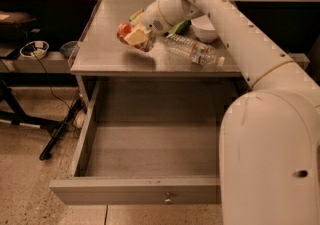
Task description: Place coke can into top drawer
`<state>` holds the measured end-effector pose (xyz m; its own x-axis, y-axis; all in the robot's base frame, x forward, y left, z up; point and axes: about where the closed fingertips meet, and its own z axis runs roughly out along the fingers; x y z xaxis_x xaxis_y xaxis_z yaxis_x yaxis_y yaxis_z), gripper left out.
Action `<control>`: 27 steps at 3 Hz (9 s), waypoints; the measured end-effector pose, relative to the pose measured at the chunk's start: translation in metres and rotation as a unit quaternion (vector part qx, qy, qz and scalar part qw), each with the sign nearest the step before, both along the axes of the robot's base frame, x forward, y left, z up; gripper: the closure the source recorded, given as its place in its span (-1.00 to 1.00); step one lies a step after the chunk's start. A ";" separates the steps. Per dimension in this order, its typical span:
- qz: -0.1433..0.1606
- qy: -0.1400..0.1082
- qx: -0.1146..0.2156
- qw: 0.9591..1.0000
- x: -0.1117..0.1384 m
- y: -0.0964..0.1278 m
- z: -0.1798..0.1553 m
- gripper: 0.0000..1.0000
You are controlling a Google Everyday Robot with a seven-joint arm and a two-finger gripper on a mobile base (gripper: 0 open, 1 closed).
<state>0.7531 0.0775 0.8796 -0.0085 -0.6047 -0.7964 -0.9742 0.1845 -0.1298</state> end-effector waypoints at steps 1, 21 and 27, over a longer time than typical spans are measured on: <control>0.102 -0.011 0.020 0.995 -0.019 0.007 0.007 1.00; -0.178 0.012 0.034 0.983 -0.204 -0.130 -0.177 1.00; -0.185 0.036 0.039 0.981 -0.194 -0.126 -0.224 -1.00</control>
Offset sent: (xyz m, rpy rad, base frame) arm -0.0440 -0.0162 0.0270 0.0978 -0.0646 0.5076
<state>0.5587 -0.0484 0.6558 -0.2741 -0.4863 -0.8297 -0.8451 0.5335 -0.0335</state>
